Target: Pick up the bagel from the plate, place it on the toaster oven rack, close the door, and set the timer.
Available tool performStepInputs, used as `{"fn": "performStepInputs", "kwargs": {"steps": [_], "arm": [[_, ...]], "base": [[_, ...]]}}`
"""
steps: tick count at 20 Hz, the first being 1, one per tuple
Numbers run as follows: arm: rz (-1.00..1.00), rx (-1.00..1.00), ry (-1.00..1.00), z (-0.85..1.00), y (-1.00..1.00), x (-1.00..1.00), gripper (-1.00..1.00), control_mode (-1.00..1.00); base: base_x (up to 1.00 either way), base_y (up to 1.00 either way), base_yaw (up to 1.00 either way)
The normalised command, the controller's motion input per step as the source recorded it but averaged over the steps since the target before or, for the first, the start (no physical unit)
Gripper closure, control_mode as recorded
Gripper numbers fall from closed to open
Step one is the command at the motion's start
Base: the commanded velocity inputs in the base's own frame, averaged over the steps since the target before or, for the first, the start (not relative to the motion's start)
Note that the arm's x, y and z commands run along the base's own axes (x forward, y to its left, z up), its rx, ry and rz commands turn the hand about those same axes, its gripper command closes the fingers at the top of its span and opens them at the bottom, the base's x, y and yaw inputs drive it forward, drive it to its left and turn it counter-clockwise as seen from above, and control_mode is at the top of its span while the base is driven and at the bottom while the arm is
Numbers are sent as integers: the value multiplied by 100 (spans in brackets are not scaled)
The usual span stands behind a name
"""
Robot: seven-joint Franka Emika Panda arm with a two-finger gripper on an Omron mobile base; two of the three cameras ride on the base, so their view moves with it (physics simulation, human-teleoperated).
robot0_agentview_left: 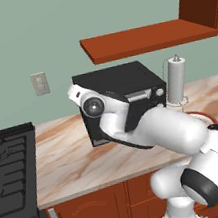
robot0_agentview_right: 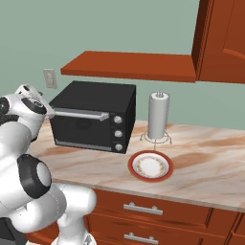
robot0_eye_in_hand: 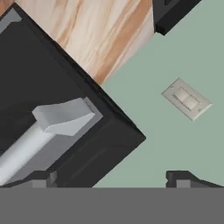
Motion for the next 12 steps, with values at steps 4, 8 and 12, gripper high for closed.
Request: {"fn": "performStepInputs", "kwargs": {"steps": [4,8,12], "arm": [[9,0,0,100,-18,-44,-100,-100],[10,5,6,100,-16,-35,-100,-100],[-8,20,29,80,-4,-58,-100,-100]], "base": [[0,0,0],[0,0,0],[0,0,0]]}}
